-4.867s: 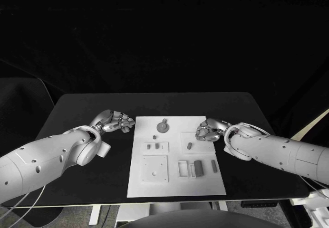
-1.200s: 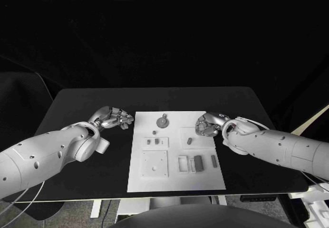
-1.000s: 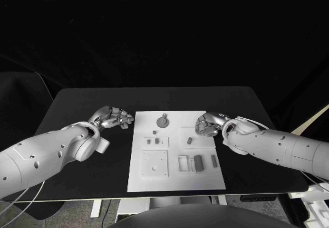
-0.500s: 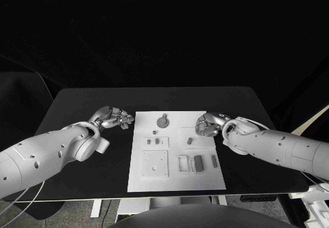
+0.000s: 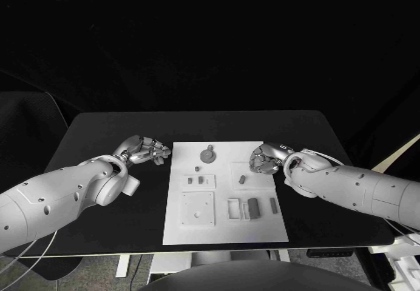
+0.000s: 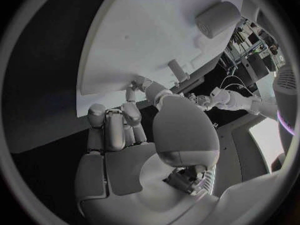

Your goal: Assemble the parts on the task board

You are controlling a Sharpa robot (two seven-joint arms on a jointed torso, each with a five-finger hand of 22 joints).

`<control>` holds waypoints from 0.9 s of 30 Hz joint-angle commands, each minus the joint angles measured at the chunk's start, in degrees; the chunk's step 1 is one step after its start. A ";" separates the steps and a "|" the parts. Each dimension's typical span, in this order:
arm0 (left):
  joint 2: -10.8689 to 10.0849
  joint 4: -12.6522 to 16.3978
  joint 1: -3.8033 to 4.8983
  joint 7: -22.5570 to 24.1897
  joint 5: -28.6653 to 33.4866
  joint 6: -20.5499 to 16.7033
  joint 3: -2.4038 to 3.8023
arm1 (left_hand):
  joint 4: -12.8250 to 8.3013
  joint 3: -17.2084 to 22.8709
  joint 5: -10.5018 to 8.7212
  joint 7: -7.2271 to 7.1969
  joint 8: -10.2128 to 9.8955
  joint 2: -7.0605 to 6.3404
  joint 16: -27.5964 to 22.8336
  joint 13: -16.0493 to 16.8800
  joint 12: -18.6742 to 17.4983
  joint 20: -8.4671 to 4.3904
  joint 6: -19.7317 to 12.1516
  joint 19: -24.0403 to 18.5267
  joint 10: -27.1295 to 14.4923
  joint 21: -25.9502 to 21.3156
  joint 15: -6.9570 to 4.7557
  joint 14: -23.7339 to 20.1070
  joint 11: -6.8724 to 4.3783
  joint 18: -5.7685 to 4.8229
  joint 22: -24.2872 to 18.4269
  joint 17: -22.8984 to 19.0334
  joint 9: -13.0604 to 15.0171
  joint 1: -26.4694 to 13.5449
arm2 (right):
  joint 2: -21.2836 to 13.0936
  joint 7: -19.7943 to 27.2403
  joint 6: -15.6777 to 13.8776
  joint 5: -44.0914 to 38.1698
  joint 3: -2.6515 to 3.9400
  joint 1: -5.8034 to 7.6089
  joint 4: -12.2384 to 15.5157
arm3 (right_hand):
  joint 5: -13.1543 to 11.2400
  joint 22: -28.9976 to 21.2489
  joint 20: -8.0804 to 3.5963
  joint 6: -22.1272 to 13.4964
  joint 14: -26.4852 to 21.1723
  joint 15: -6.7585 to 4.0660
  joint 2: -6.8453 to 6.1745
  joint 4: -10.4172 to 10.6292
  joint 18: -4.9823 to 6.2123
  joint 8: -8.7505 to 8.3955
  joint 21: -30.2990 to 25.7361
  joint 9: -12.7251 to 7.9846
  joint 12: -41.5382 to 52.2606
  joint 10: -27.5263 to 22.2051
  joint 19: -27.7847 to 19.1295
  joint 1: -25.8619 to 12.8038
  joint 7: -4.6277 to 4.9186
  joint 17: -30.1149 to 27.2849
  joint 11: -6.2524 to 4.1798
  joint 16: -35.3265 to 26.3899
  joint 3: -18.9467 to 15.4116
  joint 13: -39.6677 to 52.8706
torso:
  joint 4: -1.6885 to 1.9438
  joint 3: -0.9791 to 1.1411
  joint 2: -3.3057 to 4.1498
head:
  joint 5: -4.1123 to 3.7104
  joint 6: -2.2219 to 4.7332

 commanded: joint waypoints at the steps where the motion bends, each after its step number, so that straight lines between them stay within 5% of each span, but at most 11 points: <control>1: 0.04 0.09 0.05 0.25 0.33 0.75 0.04 | -0.09 -0.30 0.21 -0.06 -0.30 0.03 -0.30 -0.05 -0.38 0.02 -0.20 -0.37 -0.42 -0.21 0.06 -0.24 -0.07 0.29 0.06 -0.08 0.06 -0.52 | 0.16 -0.97 2.69 -0.37 -0.42 -0.60 0.07 | -0.39 -0.11 0.38 1.18 -0.25 0.11 -0.13 0.10 0.68 -0.48 2.26 -0.17 -0.21 0.05 -0.21 -0.93 1.80 -0.03 0.11 0.29 -0.37 -0.10 | 0.00 0.00 0.02 | -0.03 -0.01; 19: 0.14 -0.05 0.05 0.24 0.33 0.85 0.04 | -0.12 -0.31 0.20 -0.10 -0.34 -0.01 -0.38 -0.06 -0.45 0.03 -0.27 -0.41 -0.51 -0.25 0.06 -0.24 -0.05 0.29 0.07 -0.11 0.04 -0.49 | 0.17 -1.26 2.79 -0.11 -0.42 -0.60 0.12 | -0.36 -0.17 0.40 0.95 -0.52 0.15 -0.34 0.32 0.65 -0.67 2.24 -0.22 -0.26 -0.01 -0.22 -1.62 1.83 -0.33 0.15 0.19 -0.75 -0.14 | 0.00 0.02 0.05 | -0.07 -0.09; 27: 0.16 -0.08 0.05 0.18 0.33 0.93 0.04 | -0.13 -0.31 0.20 -0.12 -0.36 0.00 -0.42 -0.06 -0.48 0.03 -0.30 -0.42 -0.54 -0.27 0.06 -0.24 -0.05 0.28 0.08 -0.12 0.04 -0.47 | 0.09 -1.68 2.87 -0.85 -0.42 -0.60 0.19 | -0.39 -0.46 0.26 1.81 -0.11 0.06 1.30 -0.42 0.94 -0.45 2.15 0.04 -0.28 0.05 -0.16 0.83 1.64 -0.02 0.01 0.32 1.56 -0.27 | 0.01 0.03 0.07 | -0.18 -0.22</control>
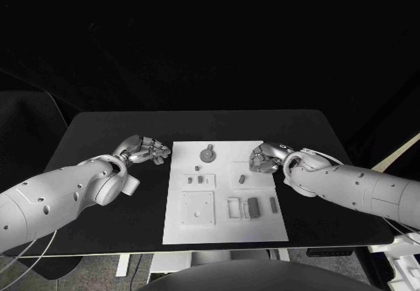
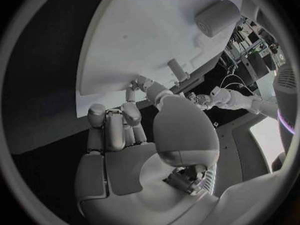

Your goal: Assemble the parts on the task board

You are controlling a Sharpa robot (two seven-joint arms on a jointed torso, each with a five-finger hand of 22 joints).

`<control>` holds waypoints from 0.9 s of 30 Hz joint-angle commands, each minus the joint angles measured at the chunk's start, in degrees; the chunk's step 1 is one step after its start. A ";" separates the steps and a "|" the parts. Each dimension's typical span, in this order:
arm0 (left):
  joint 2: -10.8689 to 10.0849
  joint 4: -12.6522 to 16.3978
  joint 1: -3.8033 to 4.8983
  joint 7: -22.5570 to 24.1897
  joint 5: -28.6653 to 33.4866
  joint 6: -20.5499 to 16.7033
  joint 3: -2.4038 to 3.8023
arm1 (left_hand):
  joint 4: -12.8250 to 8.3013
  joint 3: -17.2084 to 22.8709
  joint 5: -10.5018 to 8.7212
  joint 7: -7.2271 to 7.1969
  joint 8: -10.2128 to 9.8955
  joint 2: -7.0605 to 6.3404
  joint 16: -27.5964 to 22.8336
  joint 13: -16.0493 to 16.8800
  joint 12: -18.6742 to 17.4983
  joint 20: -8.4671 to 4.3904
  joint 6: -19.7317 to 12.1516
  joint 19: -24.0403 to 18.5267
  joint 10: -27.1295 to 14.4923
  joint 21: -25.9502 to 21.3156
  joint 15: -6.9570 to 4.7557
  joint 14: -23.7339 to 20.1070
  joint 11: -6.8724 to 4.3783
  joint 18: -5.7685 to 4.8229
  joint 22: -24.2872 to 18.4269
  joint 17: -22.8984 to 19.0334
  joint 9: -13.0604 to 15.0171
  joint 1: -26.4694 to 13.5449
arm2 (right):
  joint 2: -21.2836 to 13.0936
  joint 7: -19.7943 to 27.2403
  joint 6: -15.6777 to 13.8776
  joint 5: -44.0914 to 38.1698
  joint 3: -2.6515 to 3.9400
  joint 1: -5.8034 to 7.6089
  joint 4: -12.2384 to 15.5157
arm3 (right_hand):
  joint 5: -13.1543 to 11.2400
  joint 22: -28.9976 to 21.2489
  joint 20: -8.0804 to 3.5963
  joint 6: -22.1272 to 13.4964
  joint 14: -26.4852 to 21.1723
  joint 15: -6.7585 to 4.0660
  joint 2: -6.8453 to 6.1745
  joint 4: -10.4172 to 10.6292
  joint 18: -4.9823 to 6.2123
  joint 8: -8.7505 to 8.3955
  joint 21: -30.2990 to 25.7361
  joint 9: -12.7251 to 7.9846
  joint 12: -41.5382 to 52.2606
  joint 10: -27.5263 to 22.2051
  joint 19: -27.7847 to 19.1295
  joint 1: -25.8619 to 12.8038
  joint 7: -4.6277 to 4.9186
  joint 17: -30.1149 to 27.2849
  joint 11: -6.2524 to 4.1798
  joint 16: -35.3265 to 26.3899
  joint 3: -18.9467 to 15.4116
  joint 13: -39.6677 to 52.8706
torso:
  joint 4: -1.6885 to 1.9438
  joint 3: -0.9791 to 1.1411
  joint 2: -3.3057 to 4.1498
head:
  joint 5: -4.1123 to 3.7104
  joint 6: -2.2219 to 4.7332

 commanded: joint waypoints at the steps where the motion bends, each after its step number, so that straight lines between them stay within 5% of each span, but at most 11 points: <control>1: 0.12 0.05 0.05 0.29 0.33 0.78 0.04 | -0.14 -0.31 0.20 -0.12 -0.36 0.00 -0.21 -0.07 -0.27 0.03 -0.31 -0.42 -0.55 -0.28 0.07 -0.24 -0.05 0.29 0.09 -0.08 0.04 -0.47 | 0.12 -1.42 2.86 -1.38 -0.44 -0.62 -0.02 | -0.44 -0.16 0.06 2.20 0.10 -0.15 0.46 -0.15 0.96 0.06 2.14 0.09 -0.28 0.07 0.05 1.29 1.40 0.13 -0.01 0.33 1.26 -0.08 | -0.02 0.02 0.01 | -0.09 -0.12; 10: 0.13 0.04 0.04 0.30 0.33 0.71 0.04 | -0.14 -0.30 0.20 -0.13 -0.37 0.03 -0.24 -0.07 -0.29 0.02 -0.33 -0.43 -0.58 -0.29 0.07 -0.24 -0.04 0.29 0.10 -0.10 0.04 -0.45 | 0.16 -1.06 2.25 -2.06 -0.44 -0.62 0.12 | -0.67 -0.37 0.17 5.56 0.66 -0.21 1.13 -0.25 0.89 1.59 2.26 0.99 -0.24 0.32 0.03 3.31 0.84 0.58 0.00 0.63 4.31 -0.23 | -0.02 0.03 0.02 | -0.12 -0.16; 27: 0.19 -0.04 0.04 0.33 0.33 0.70 0.05 | -0.16 -0.27 0.21 -0.14 -0.39 0.07 -0.31 -0.06 -0.33 0.02 -0.36 -0.45 -0.61 -0.32 0.07 -0.22 -0.04 0.28 0.11 -0.12 0.03 -0.41 | -0.70 -0.39 0.79 -2.07 -0.43 -0.62 1.21 | -0.75 -0.38 0.27 7.58 1.92 -0.20 0.80 0.02 0.78 2.53 2.50 1.51 -0.14 0.61 0.12 2.88 0.50 1.79 0.07 1.18 4.74 -0.27 | -0.03 0.03 0.01 | -0.13 -0.16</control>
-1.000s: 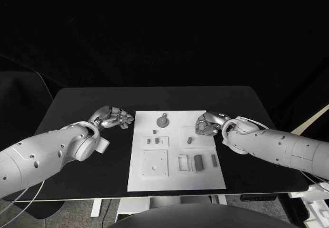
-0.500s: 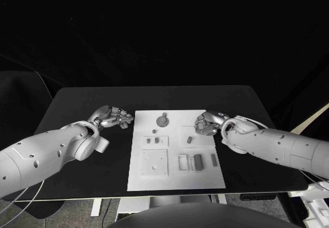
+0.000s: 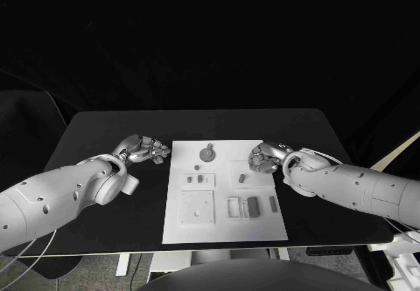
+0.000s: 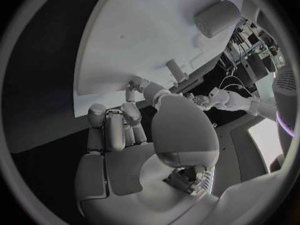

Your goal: Assemble the parts on the task board

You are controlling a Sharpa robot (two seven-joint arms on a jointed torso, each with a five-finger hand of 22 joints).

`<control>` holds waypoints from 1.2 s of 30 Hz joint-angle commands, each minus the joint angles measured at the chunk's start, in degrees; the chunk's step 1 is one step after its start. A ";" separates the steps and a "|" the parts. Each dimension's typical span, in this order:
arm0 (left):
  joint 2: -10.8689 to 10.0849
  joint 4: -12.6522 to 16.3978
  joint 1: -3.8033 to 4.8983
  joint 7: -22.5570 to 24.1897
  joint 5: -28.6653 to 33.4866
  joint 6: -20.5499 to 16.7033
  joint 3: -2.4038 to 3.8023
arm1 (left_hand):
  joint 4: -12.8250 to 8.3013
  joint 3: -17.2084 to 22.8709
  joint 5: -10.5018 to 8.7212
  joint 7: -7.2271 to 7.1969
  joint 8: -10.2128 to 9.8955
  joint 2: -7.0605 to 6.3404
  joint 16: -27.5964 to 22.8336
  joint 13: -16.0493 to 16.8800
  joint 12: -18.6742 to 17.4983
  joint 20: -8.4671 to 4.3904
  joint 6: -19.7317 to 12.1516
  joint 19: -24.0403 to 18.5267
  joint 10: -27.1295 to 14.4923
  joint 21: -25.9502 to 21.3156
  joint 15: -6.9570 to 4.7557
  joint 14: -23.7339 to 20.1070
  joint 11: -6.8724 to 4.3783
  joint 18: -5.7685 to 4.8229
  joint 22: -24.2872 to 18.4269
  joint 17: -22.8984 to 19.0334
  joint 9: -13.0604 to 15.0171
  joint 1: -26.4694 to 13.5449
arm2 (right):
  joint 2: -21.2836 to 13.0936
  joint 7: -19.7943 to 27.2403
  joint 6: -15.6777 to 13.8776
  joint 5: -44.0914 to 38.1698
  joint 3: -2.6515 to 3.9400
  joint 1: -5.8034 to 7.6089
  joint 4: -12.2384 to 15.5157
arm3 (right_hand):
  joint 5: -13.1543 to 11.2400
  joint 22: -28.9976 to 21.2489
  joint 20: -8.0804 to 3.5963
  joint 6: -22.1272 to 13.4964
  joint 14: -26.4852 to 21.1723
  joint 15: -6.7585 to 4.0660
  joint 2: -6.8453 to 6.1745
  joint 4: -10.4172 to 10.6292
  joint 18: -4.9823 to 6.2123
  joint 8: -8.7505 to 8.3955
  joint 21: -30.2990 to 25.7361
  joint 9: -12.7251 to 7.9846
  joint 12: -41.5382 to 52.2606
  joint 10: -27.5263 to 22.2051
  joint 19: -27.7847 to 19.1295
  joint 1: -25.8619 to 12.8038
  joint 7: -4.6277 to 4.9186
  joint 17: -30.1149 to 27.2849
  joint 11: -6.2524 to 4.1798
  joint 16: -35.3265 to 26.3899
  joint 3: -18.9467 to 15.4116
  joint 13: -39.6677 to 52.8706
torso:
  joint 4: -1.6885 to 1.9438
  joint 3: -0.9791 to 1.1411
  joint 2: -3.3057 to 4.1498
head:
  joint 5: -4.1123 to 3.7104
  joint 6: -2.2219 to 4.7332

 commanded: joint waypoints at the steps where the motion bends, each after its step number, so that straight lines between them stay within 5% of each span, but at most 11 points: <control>1: 0.14 0.05 0.04 0.39 0.32 0.65 0.05 | -0.16 -0.27 0.21 -0.14 -0.39 0.07 -0.31 -0.07 -0.33 0.02 -0.36 -0.45 -0.45 -0.32 0.07 -0.23 0.12 0.28 0.07 -0.08 0.04 -0.41 | -0.52 -0.37 1.35 -1.15 -0.34 -0.52 0.54 | -0.30 -0.07 0.27 5.30 0.42 -0.12 -0.14 0.05 0.78 0.83 2.50 0.84 -0.14 0.53 0.13 0.06 2.78 0.05 -0.01 1.19 0.17 -0.10 | 0.00 0.00 -0.02 | -0.02 0.06; 15: 0.41 -0.57 0.04 0.41 0.32 0.64 0.05 | -0.16 -0.26 0.21 -0.15 -0.40 0.11 -0.36 -0.06 -0.36 0.02 -0.38 -0.46 -0.47 -0.34 0.07 -0.22 0.13 0.28 0.08 -0.09 0.04 -0.39 | -2.75 -0.13 0.57 -0.51 0.45 -0.46 4.04 | -0.34 -0.06 0.29 5.47 0.59 -0.11 -0.38 0.16 0.76 0.89 2.58 0.89 -0.10 0.63 0.18 -0.21 2.77 0.17 -0.01 1.27 0.12 -0.10 | -0.04 0.03 -0.03 | -0.11 0.27; 29: 0.34 -0.57 0.04 0.34 0.32 0.68 0.04 | -0.17 -0.25 0.21 -0.16 -0.41 0.14 -0.41 -0.06 -0.39 0.02 -0.40 -0.47 -0.49 -0.37 0.08 -0.21 0.13 0.28 0.09 -0.11 0.03 -0.36 | -3.18 -0.04 0.07 -0.46 1.18 -0.36 4.70 | -0.35 -0.06 0.30 5.52 0.57 -0.11 -0.50 0.20 0.75 0.90 2.61 0.90 -0.09 0.67 0.21 -0.34 2.76 0.13 -0.01 1.28 0.11 -0.11 | 0.02 -0.01 0.02 | -0.20 0.50; 36: 0.36 -0.61 0.04 0.35 0.32 0.67 0.04 | -0.17 -0.24 0.21 -0.16 -0.42 0.15 -0.43 -0.06 -0.40 0.02 -0.41 -0.47 -0.50 -0.38 0.08 -0.20 0.13 0.27 0.10 -0.12 0.03 -0.35 | -4.99 -0.32 0.55 1.34 1.33 1.04 7.57 | -0.34 -0.06 0.30 5.55 0.64 -0.11 -0.53 0.21 0.75 0.90 2.62 0.91 -0.09 0.69 0.22 -0.37 2.76 0.18 -0.01 1.30 0.11 -0.11 | 0.00 -0.02 0.02 | -0.13 0.57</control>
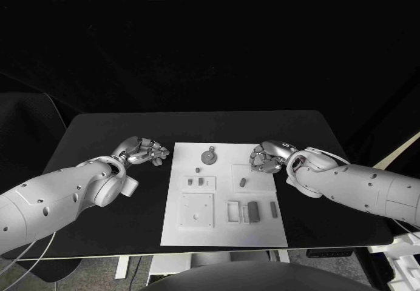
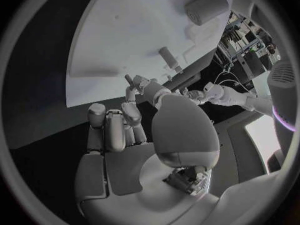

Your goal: Assemble the parts on the task board

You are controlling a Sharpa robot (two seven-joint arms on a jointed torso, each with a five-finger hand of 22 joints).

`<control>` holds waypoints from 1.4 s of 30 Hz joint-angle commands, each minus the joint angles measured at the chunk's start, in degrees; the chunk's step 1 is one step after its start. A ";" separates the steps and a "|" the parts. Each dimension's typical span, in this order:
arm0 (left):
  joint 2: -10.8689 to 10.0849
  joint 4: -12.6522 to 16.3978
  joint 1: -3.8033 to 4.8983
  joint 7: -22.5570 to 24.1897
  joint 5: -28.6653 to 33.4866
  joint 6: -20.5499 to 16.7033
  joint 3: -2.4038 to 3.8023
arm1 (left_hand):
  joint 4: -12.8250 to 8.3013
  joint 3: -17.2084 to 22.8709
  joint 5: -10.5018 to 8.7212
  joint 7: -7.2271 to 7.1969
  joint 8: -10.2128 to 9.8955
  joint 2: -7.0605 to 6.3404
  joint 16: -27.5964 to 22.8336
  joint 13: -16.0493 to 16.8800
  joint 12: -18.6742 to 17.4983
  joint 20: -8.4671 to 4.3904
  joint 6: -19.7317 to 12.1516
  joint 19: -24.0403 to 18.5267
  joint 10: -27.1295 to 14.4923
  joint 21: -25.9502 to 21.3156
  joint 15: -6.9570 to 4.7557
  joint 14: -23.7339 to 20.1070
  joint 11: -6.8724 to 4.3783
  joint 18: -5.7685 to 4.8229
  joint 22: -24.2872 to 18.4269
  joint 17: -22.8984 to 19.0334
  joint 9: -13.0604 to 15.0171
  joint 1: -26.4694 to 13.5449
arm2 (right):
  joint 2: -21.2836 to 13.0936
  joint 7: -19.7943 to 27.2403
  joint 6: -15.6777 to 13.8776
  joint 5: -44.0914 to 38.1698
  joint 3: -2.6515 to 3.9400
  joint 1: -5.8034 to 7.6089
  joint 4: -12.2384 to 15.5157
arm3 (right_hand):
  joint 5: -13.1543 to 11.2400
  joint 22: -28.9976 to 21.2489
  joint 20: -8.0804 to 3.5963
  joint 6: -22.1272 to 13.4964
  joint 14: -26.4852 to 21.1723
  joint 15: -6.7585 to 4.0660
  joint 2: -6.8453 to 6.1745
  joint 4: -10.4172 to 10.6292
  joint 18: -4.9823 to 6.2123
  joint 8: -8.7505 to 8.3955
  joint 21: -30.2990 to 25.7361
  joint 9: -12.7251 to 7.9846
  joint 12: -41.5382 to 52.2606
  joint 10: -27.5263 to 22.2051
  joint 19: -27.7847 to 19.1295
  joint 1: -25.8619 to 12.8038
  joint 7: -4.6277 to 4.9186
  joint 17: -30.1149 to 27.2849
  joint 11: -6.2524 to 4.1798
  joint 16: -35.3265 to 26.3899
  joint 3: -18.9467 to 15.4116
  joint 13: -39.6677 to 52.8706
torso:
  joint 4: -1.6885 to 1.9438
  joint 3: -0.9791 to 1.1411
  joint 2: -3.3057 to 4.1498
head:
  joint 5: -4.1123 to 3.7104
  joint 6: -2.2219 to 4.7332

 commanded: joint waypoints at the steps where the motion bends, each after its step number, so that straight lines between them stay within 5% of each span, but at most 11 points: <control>1: 0.10 0.03 0.04 0.38 0.32 0.63 0.04 | -0.17 -0.24 0.21 -0.16 -0.19 0.15 -0.21 -0.06 -0.40 0.02 -0.42 -0.47 -0.28 -0.38 0.08 -0.20 -0.08 0.28 0.06 -0.08 0.03 -0.35 | -0.87 -0.10 0.60 1.13 0.06 0.57 1.52 | -0.18 -0.07 0.30 5.26 0.41 0.05 -0.14 0.23 0.75 0.24 2.63 0.88 -0.09 0.28 0.22 -0.28 3.02 -0.01 0.00 1.29 0.14 -0.06 | -0.03 0.00 0.00 | 0.08 0.03; 13: -0.01 -0.01 0.04 0.39 0.32 0.61 0.04 | -0.18 -0.23 0.21 -0.17 -0.20 0.18 -0.25 -0.06 -0.42 0.02 -0.43 -0.48 -0.30 -0.40 0.08 -0.19 -0.08 0.28 0.07 -0.09 0.03 -0.33 | -1.59 0.66 1.12 5.22 0.09 1.34 6.06 | -0.18 -0.07 0.31 5.30 0.15 0.06 -0.20 0.25 0.75 0.25 2.65 0.89 -0.08 0.31 0.24 -0.35 3.02 -0.32 0.00 1.20 0.14 -0.06 | 0.00 0.00 0.04 | 0.10 0.46; 24: 0.06 0.00 0.04 0.42 0.32 0.68 0.04 | -0.18 -0.23 0.21 -0.17 -0.21 0.19 -0.29 -0.05 -0.44 0.02 -0.44 -0.49 -0.31 -0.41 0.08 -0.18 -0.08 0.28 0.08 -0.10 0.03 -0.32 | 0.38 2.63 1.64 8.66 0.09 1.28 11.23 | -0.18 -0.07 0.31 5.29 -0.30 0.06 -0.23 0.29 0.74 0.23 2.66 0.89 -0.09 0.32 0.25 -0.44 3.03 -0.84 0.01 1.03 0.13 -0.07 | 0.04 0.00 0.06 | 0.80 0.42; 27: 0.11 -0.01 0.04 0.45 0.32 0.71 0.04 | -0.18 -0.22 0.21 -0.17 -0.21 0.20 -0.30 -0.05 -0.45 0.03 -0.45 -0.49 -0.31 -0.42 0.08 -0.18 -0.08 0.28 0.08 -0.10 0.03 -0.31 | 1.36 2.81 2.44 9.05 0.08 1.19 12.24 | -0.18 -0.07 0.31 5.27 -0.53 0.06 -0.23 0.32 0.74 0.21 2.66 0.88 -0.09 0.32 0.25 -0.50 3.04 -1.09 0.01 0.95 0.13 -0.08 | 0.01 -0.01 0.04 | 1.59 0.30; 42: 0.11 0.44 0.05 0.32 0.32 0.55 0.05 | -0.18 -0.21 0.21 -0.19 -0.22 0.23 -0.34 -0.05 -0.47 0.03 -0.46 -0.50 -0.33 -0.44 0.09 -0.17 -0.07 0.27 0.09 -0.12 0.03 -0.29 | 7.16 4.18 4.77 9.27 -0.92 -1.25 10.80 | -0.15 -0.11 0.34 4.86 -0.98 0.09 -0.11 0.50 0.71 -0.09 2.67 0.78 -0.16 0.26 0.24 -0.89 3.19 -1.59 0.03 0.77 0.18 -0.12 | 0.17 -0.15 0.08 | 3.70 -0.42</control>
